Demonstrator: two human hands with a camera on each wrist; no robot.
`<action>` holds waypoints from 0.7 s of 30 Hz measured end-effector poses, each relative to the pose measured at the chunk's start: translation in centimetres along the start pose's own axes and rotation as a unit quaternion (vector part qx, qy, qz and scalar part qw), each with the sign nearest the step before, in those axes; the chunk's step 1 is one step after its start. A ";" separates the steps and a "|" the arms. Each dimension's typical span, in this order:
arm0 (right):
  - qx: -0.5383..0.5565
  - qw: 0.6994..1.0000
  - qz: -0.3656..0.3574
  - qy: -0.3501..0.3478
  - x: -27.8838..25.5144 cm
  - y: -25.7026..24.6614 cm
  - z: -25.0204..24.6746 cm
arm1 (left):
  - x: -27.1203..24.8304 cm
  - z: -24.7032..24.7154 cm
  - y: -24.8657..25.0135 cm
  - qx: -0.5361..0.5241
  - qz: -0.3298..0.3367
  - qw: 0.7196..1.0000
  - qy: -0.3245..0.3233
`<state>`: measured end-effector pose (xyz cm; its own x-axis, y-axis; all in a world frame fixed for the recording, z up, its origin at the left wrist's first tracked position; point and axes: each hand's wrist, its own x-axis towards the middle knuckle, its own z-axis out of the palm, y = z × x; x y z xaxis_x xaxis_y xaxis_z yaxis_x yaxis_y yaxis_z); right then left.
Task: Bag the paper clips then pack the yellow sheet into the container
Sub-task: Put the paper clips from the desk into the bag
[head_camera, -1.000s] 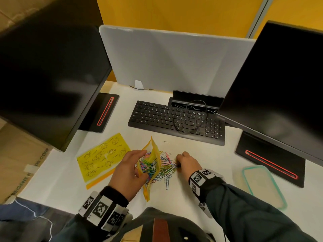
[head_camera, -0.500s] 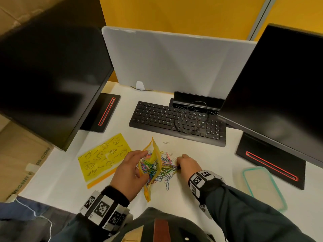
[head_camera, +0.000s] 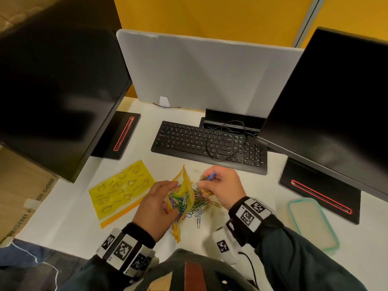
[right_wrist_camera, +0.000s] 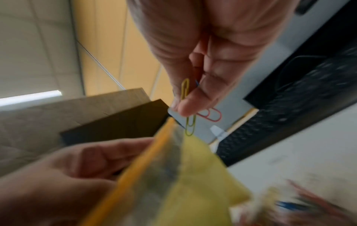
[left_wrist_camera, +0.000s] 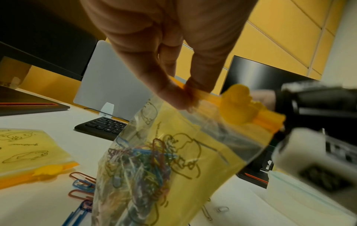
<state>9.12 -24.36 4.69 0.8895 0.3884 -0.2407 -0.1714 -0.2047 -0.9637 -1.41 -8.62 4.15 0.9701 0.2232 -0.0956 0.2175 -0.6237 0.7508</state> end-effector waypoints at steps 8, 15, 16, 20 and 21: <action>-0.198 0.971 -0.056 -0.119 -0.6 -1.8 3.4 | 0.1 -0.1 -0.3 0.000 0.001 1.000 0.009; -0.056 0.994 -0.019 -0.096 -0.4 -1.6 1.9 | 0.4 0.3 -0.2 -0.007 0.008 1.000 0.003; -0.051 0.997 -0.018 -0.062 -0.2 -1.3 1.5 | 0.5 0.2 -0.1 -0.007 0.008 1.000 0.002; -0.247 0.967 0.031 0.056 1.2 1.9 -2.6 | 0.4 -0.6 -0.5 -0.009 -0.006 1.000 0.018; -0.349 0.933 0.076 0.037 1.1 3.0 -3.5 | 0.3 -0.9 -0.6 -0.009 -0.009 1.000 0.025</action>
<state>11.07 -27.72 1.94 0.9082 0.2498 -0.3357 -0.0036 -0.7976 -0.6032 -1.37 -7.45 4.24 0.9592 0.2720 -0.0773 0.2332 -0.6061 0.7605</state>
